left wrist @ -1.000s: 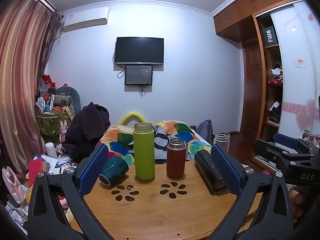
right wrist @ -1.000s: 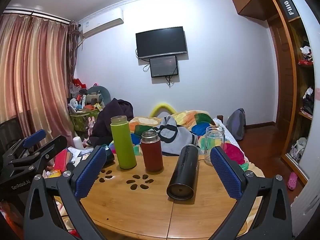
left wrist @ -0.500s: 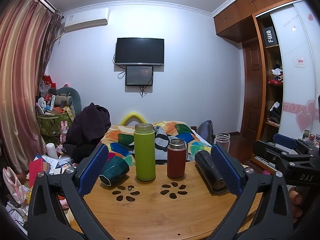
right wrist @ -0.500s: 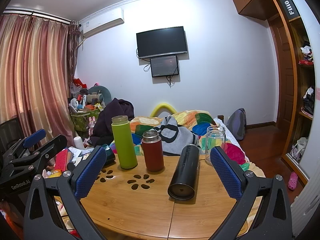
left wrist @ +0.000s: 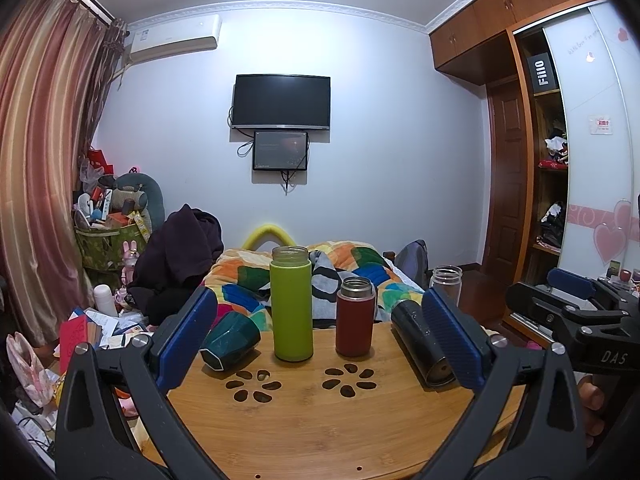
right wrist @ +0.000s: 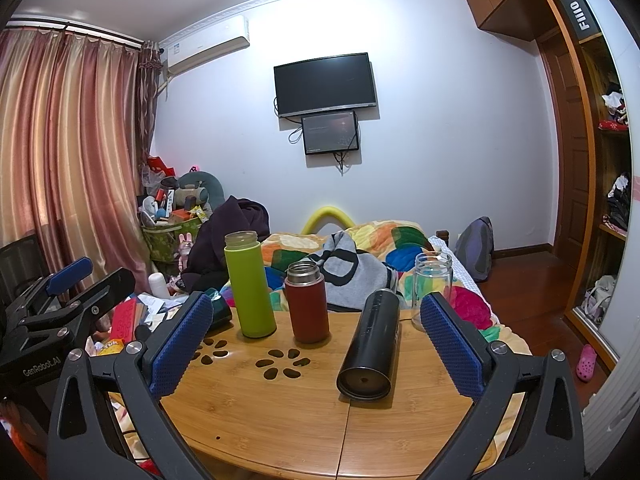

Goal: Flip cup upside down

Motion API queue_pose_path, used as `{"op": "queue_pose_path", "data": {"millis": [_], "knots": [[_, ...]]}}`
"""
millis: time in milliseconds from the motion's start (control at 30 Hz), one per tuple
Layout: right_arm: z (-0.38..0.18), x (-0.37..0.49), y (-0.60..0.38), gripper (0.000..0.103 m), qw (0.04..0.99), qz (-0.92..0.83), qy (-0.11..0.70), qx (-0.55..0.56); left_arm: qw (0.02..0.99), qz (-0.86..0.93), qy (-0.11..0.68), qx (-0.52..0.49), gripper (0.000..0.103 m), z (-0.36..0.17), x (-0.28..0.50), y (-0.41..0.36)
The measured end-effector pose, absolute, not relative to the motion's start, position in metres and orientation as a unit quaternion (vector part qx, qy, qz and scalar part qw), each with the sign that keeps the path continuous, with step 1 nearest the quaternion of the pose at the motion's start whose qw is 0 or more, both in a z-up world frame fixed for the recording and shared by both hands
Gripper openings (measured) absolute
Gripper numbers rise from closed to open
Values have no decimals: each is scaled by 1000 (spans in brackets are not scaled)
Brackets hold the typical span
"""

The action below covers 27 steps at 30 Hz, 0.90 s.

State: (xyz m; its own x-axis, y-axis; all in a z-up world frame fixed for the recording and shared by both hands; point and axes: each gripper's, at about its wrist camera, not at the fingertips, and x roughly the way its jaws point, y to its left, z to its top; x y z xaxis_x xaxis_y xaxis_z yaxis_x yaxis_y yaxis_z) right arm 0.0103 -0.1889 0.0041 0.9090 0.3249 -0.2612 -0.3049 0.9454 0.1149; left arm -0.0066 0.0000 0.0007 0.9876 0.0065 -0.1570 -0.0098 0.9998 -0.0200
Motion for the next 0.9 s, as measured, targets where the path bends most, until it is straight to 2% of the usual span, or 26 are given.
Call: {"op": "queue_pose_path", "data": {"millis": [900], "knots": [[0,9,-181,103,976,163,139,35,997,5,80,-13,103,1,-7,1]]}}
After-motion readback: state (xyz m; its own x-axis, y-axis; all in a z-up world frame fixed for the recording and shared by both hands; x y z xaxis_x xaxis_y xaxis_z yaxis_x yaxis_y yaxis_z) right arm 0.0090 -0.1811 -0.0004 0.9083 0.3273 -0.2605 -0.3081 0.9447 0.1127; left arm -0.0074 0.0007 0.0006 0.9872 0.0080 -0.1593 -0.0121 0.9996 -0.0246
